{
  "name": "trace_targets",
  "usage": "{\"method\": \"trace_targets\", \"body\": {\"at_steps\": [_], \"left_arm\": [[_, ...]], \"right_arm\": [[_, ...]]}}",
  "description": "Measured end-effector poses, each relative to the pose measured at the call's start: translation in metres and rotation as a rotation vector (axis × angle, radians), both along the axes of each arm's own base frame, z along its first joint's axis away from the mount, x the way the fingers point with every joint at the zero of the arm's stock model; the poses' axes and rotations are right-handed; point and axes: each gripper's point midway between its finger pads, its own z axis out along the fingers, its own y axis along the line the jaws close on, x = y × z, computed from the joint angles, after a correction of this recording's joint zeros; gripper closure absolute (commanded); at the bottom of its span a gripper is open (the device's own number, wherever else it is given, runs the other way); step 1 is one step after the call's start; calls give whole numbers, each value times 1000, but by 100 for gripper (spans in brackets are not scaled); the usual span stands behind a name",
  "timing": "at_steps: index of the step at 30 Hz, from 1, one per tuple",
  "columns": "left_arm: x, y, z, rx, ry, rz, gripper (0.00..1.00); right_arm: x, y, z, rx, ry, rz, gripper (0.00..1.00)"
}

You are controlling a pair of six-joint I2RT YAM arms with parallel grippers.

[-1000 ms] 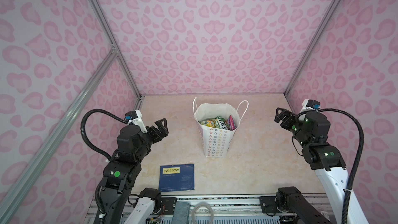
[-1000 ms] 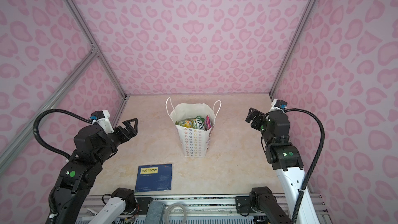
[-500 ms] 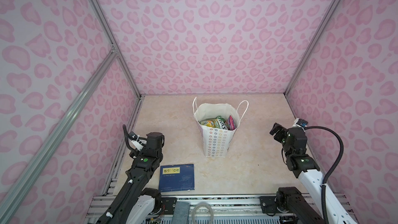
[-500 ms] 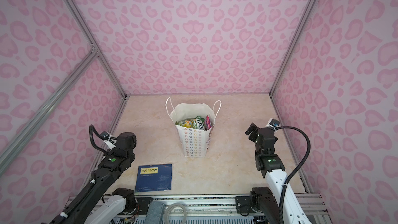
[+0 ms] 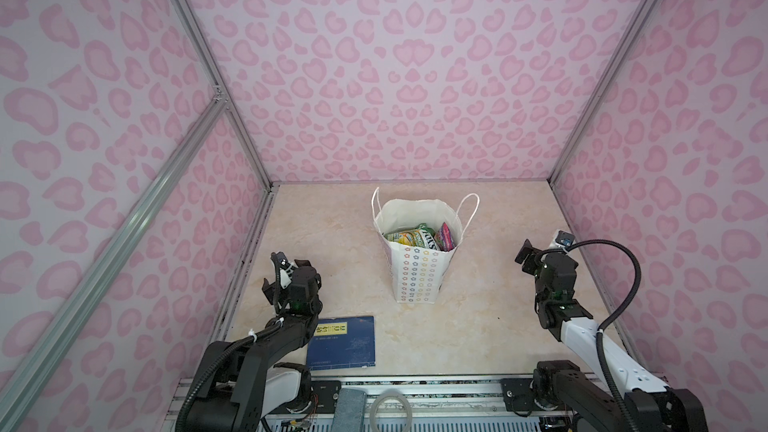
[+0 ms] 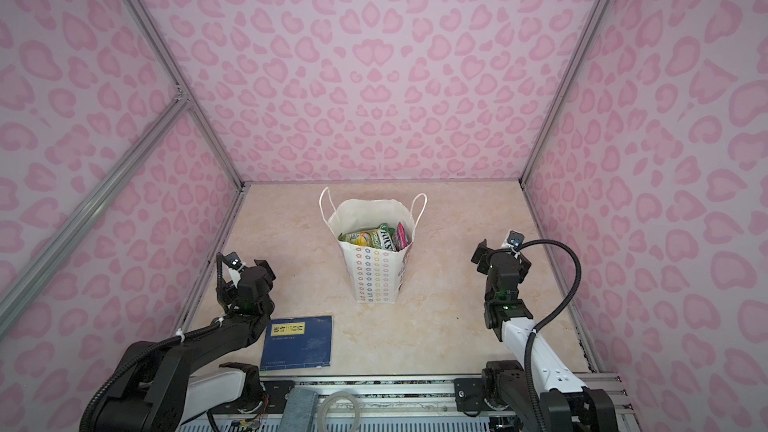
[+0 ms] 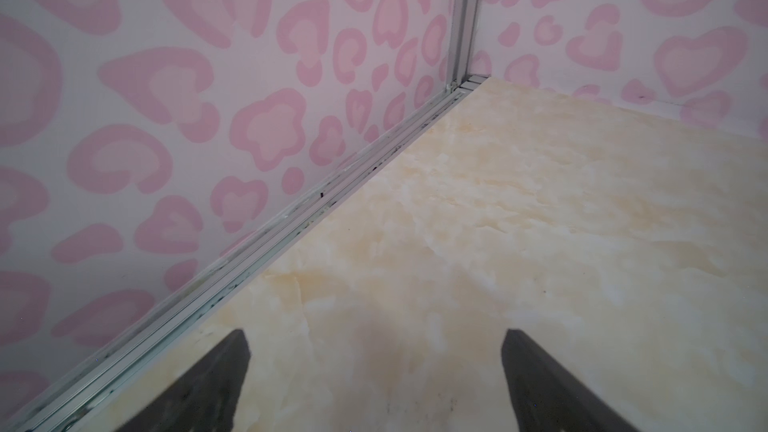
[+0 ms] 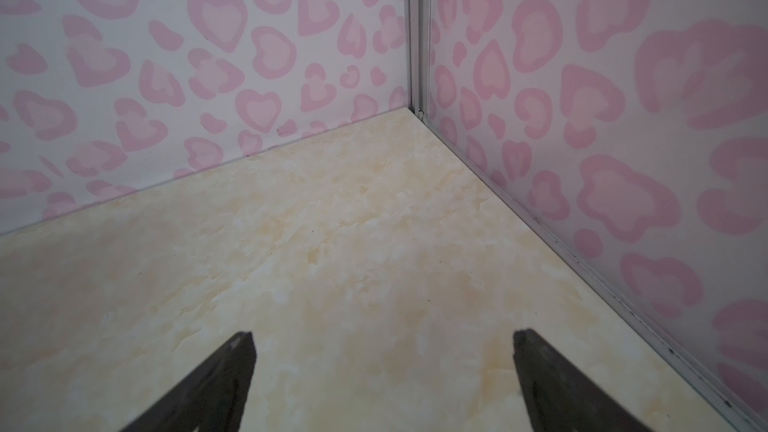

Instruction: Place the snacks into the paper bag

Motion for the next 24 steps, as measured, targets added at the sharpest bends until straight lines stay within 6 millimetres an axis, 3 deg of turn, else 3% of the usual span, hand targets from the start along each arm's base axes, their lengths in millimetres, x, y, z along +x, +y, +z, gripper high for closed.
{"method": "trace_targets", "body": {"at_steps": [8, 13, 20, 24], "left_arm": [[28, -21, 8, 44, -80, -171, 3], [37, -26, 18, 48, -114, -223, 3], [59, -24, 9, 11, -83, -300, 3], [67, -27, 10, -17, -85, -335, 3]], "right_arm": [[9, -5, -40, -152, 71, 16, 1], [23, -4, -52, -231, 103, 36, 1], [41, 3, -41, -277, 91, 78, 1], [32, 8, -35, -281, 71, 106, 1]]}}
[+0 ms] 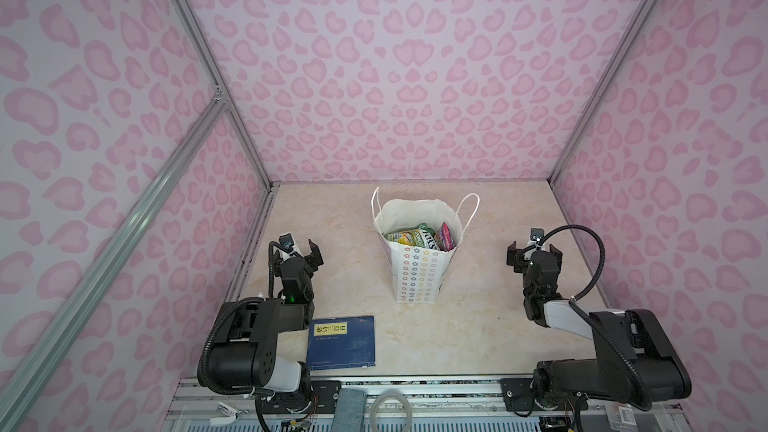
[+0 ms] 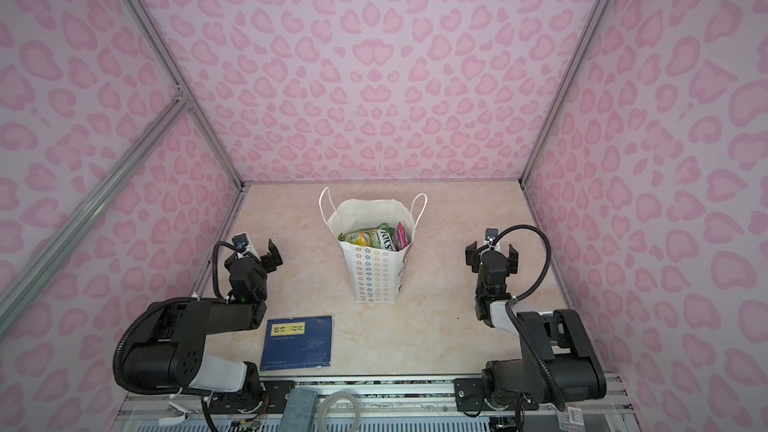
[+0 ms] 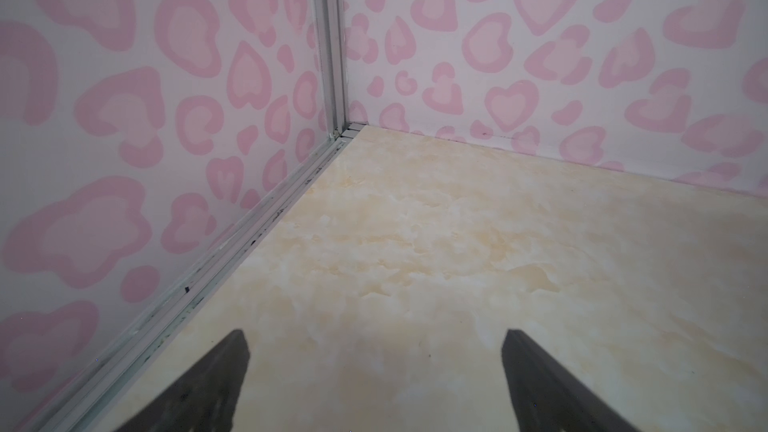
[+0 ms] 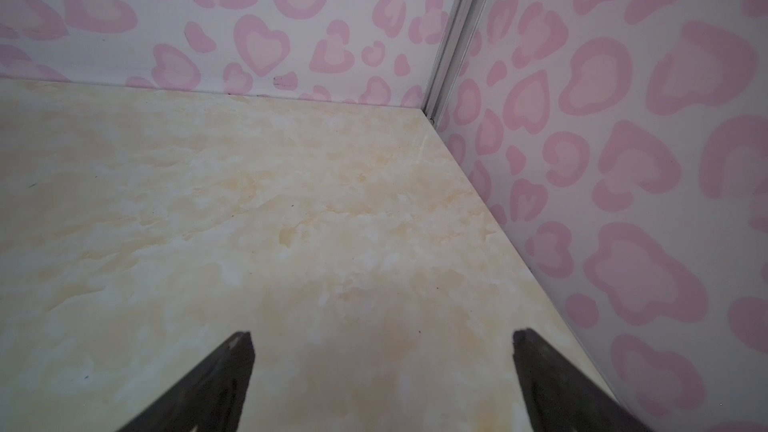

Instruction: Place the snacks into the paper bag

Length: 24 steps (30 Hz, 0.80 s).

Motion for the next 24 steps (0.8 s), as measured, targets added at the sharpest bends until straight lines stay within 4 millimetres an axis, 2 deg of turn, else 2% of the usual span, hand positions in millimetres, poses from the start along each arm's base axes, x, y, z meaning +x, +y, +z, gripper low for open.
{"method": "trace_targets", "body": {"at_steps": [4, 7, 9, 13, 18, 19, 22, 24], "left_arm": [[0, -2, -4, -12, 17, -14, 3], [0, -2, -5, -15, 17, -16, 3], [1, -3, -6, -17, 22, -24, 3], [0, -4, -8, -17, 30, -27, 3], [1, -5, -7, -18, 29, -30, 3], [1, -5, -7, -18, 29, -30, 3], [1, -5, -7, -18, 28, -30, 3], [1, -5, -7, -18, 29, -30, 3]], "right_arm": [[1, 7, 33, 62, -98, 43, 1], [9, 15, 48, 80, -119, 91, 1], [17, 16, 39, 98, -98, 102, 1], [3, 16, -22, 122, 22, 102, 1], [-2, 27, -55, 134, 41, 158, 0], [-2, 28, -55, 134, 53, 161, 0], [20, 31, -26, 132, -41, 184, 0], [23, 28, -24, 131, -39, 163, 0]]}}
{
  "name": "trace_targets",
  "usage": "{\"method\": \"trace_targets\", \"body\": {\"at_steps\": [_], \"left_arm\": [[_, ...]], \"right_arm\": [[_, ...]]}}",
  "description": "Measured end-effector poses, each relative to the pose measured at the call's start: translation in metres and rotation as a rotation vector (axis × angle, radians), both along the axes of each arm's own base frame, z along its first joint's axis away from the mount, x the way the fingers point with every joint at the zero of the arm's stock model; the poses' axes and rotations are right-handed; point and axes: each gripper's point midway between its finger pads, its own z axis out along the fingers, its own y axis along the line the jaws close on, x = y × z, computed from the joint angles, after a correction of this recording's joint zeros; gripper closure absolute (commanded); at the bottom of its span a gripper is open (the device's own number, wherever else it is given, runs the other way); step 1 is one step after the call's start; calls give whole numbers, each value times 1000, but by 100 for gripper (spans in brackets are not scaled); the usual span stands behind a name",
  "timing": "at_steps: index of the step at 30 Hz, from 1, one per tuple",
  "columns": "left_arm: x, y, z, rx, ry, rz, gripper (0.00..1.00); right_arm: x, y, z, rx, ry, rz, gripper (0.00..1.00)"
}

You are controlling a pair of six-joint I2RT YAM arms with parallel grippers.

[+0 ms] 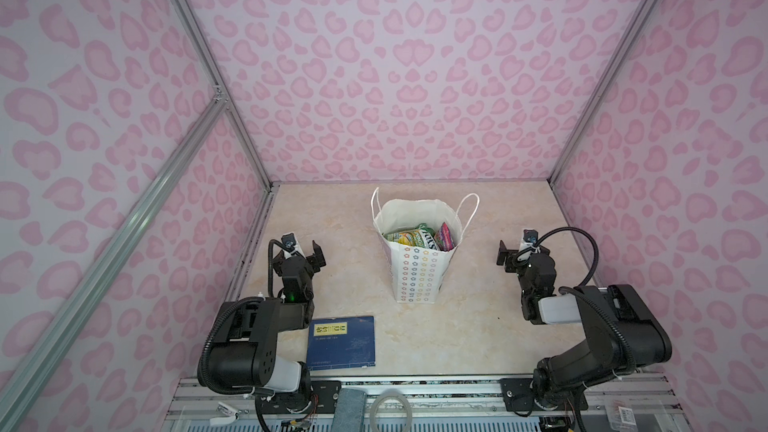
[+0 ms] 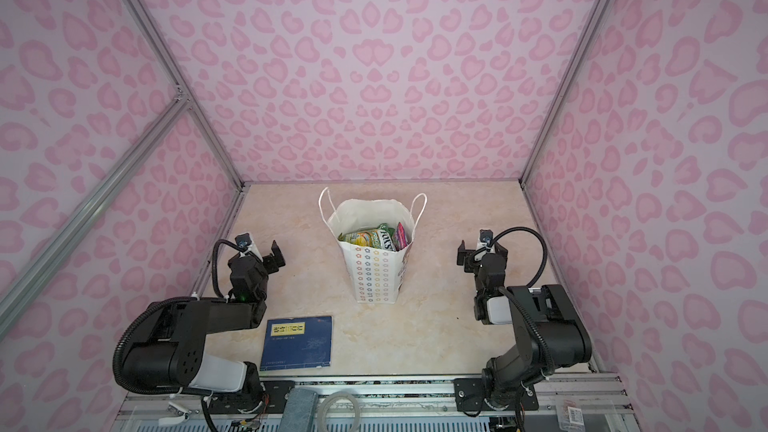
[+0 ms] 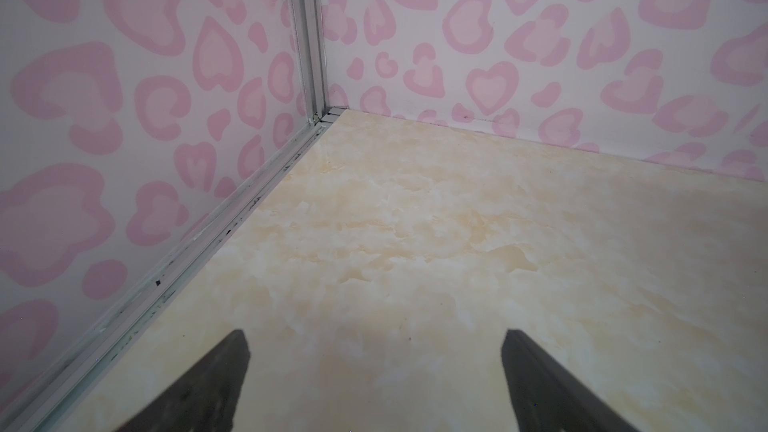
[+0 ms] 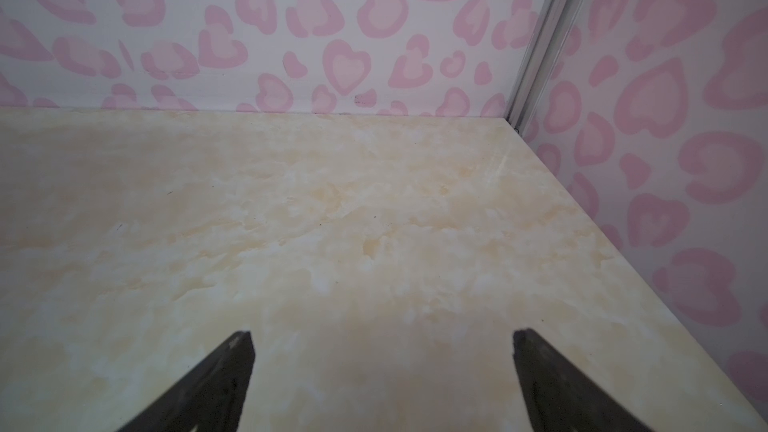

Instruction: Place the snacks into the paper bag

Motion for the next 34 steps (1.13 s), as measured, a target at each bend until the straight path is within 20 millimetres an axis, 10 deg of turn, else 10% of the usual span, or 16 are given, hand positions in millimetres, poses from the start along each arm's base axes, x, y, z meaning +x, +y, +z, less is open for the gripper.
{"method": "trace_targets", "body": {"at_steps": [34], "left_arm": [[6, -5, -1, 2, 16, -30, 3]], "right_arm": [[0, -12, -2, 1, 1, -82, 0]]}}
